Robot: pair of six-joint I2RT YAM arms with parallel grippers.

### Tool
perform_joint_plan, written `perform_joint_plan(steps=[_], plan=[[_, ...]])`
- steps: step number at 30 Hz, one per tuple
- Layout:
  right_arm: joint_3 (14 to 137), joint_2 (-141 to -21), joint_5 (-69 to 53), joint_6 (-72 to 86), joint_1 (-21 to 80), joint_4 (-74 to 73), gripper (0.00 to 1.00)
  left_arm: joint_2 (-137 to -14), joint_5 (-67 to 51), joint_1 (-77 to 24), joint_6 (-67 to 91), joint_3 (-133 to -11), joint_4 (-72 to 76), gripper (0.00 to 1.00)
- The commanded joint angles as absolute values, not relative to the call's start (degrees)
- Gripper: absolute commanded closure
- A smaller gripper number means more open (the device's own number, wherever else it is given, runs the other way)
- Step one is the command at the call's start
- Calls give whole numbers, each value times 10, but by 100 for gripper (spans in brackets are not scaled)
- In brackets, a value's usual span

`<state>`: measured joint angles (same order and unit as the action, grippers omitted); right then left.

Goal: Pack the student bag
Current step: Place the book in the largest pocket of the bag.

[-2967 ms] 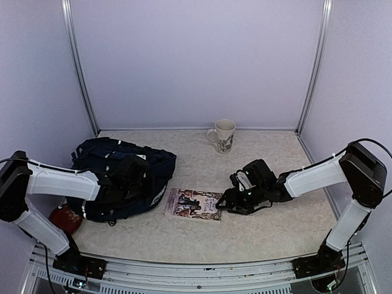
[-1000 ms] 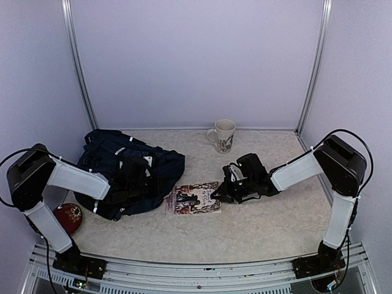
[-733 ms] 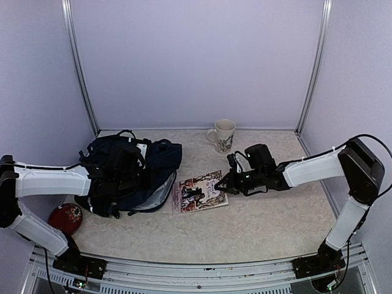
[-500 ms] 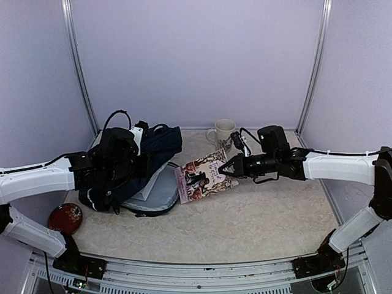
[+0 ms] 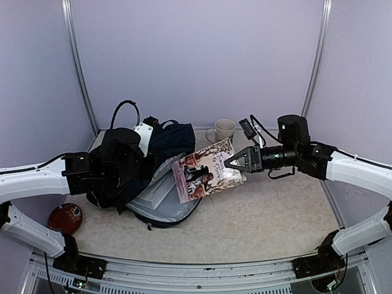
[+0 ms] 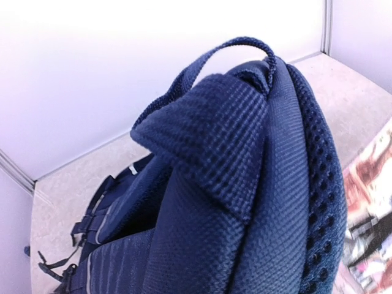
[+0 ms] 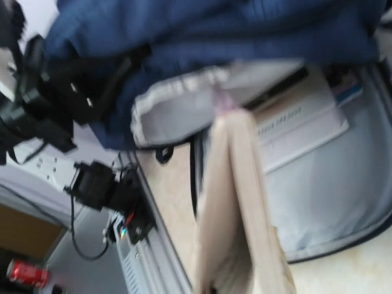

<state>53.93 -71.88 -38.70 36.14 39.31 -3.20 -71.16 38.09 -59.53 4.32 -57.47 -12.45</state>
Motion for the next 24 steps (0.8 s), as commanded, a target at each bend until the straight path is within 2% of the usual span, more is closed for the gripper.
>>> perform_joint_plan(steps=[1,5,10,13,19,24], plan=[[536,-701,-425,364,412,-67,100,-704,478,-610,20,-630,-10,100],[524,-691,-454,383,414,-36,100,-704,488,-614,16,-645,-3,100],[473,-749,-492,485,415,162,100,-699,479,-630,25,-627,22,100],[474,-803,-461,531,417,234,100,-700,465,-636,33,-628,39,100],[551,-888,-429,506,409,204,100,-713,458,-659,21,-631,73,100],[522,-921,-454,575,385,256,100,-708,478,-667,-15,-633,122,100]])
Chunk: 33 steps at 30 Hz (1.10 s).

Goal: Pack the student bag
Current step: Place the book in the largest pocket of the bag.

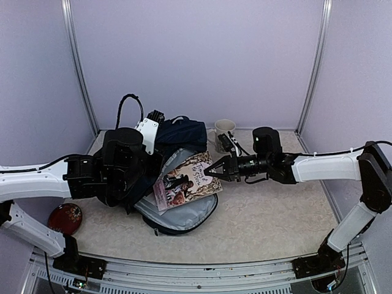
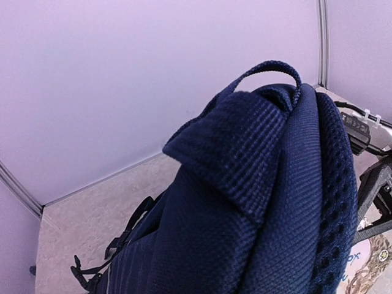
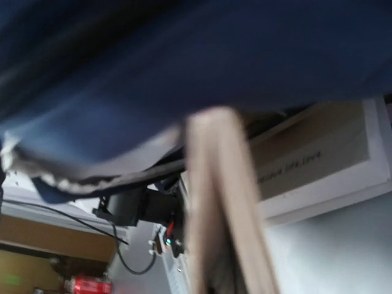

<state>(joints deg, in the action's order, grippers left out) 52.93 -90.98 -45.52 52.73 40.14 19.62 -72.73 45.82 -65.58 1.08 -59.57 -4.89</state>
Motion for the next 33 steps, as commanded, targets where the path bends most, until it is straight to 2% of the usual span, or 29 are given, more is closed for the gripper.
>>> perform_joint_plan(steps=[1,4,7,12,17,18,20,22,23,30,33], plan=[[516,-916,-438,575,382,246,100,-706,475,-667,-17,-633,128,100],[500,-903,-353,602,374,247,100,-703,444,-668,-7,-626,142,100],[496,-914,-287,659,375,315,100,-708,414,-668,3,-618,165,100],[528,-948,-170,695,403,344,100,-741,387,-668,1,-643,215,100],[560,-996,-117,735,427,374,100,-787,382,-668,-17,-673,225,100],[572,-1004,-113,732,434,370,97,-792,382,-667,-22,-676,230,100],[607,-1029,-125,716,447,349,83,-800,384,-664,-30,-682,233,100],[643,-1045,-148,687,460,315,62,-801,382,-655,-39,-686,237,100],[655,-1048,-156,669,463,295,58,-799,383,-650,-44,-689,238,100],[626,-969,-128,550,464,160,39,-778,362,-591,-10,-685,218,100],[608,-931,-97,511,465,104,34,-775,355,-579,-7,-677,224,100]])
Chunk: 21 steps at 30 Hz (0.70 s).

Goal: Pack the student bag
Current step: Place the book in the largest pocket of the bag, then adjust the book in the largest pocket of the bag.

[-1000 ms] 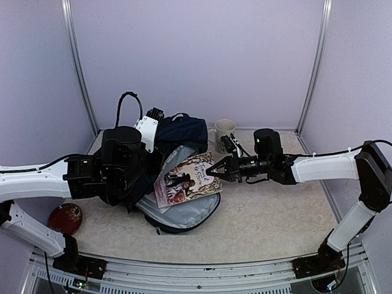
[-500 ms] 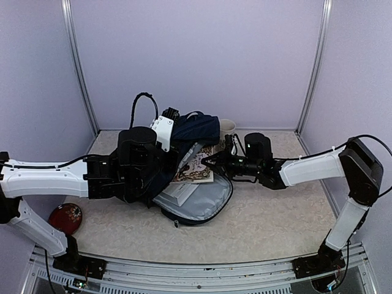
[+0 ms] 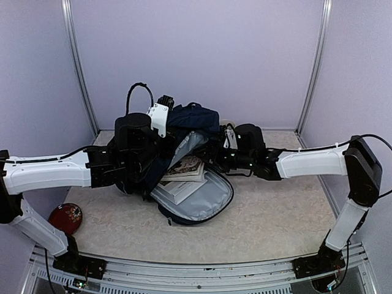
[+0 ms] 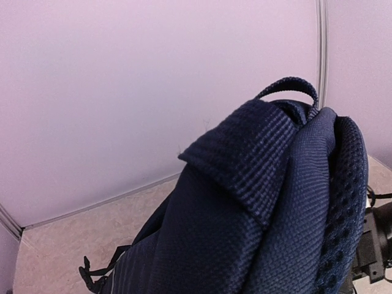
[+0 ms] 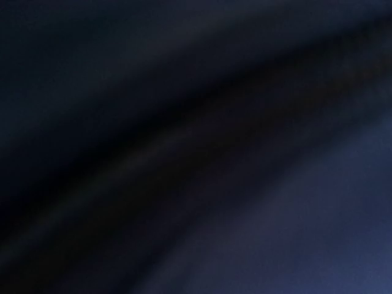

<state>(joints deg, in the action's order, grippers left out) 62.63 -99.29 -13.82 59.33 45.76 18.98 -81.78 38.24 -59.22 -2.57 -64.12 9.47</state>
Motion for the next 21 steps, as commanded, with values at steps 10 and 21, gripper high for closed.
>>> perform_joint_plan(steps=[10,21], plan=[[631,-873,32,395,464,-68,48,-775,350,-570,-3,-673,223,100],[659,-1010,18,336,526,42,82,-772,339,-570,10,-672,222,100]])
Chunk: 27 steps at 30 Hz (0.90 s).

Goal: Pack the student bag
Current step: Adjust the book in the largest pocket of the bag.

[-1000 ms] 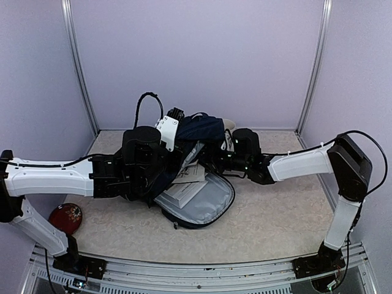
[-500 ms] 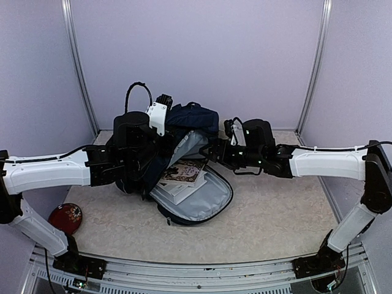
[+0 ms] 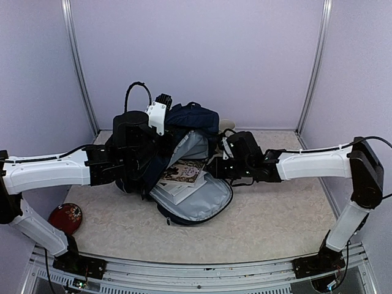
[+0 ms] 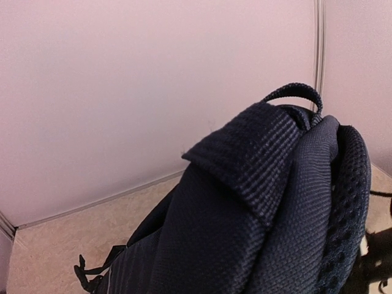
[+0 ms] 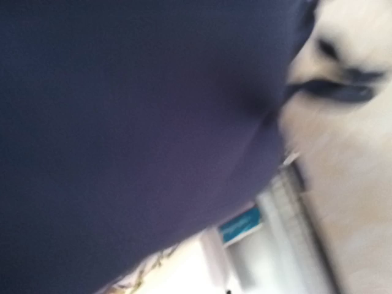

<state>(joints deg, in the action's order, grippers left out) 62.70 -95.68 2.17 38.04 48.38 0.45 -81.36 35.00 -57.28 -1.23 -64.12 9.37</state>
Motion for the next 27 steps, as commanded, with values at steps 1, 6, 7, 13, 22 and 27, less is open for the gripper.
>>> perform_joint_plan(steps=[1,6,7,13,22,27], plan=[[666,-1023,12,326,536,52,81,-773,339,-570,10,-673,223,100],[690,-1054,-49,272,562,117,80,-767,320,-569,6,-681,227,100],[689,-1048,-64,268,563,129,79,-766,318,-569,5,-683,226,100],[600,-928,-123,210,538,226,75,-748,335,-568,-22,-687,223,100],[444,-651,-110,222,400,150,58,-710,312,-567,-26,-696,229,100],[451,-644,-137,314,346,-2,1,-719,318,-575,-27,-710,232,100]])
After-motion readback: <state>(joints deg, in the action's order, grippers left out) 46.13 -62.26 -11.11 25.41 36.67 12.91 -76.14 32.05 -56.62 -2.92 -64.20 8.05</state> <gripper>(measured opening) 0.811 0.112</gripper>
